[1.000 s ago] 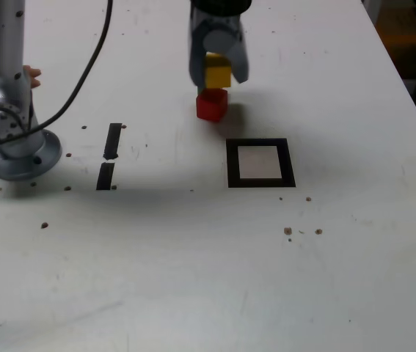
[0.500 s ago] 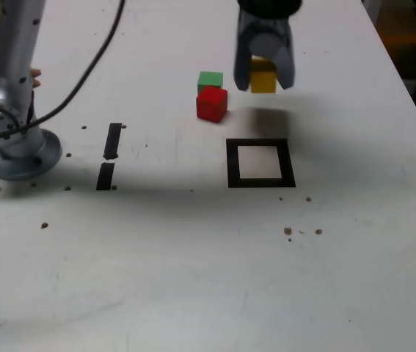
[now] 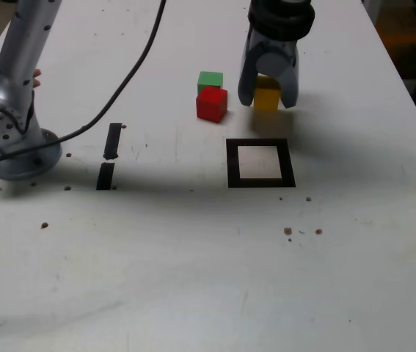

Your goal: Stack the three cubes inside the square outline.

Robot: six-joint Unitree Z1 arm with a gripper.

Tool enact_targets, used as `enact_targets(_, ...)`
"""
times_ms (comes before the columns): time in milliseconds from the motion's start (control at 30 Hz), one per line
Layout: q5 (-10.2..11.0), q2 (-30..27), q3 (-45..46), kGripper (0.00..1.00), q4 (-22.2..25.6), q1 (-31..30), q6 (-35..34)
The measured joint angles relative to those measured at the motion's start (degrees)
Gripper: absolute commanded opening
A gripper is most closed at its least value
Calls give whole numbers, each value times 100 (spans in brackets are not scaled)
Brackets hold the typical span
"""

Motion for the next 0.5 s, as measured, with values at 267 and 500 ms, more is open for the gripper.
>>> enact_targets(267,-118,-11,-3,97,170,0,137)
enact_targets(500,182,-907,387,99,805,-6,28)
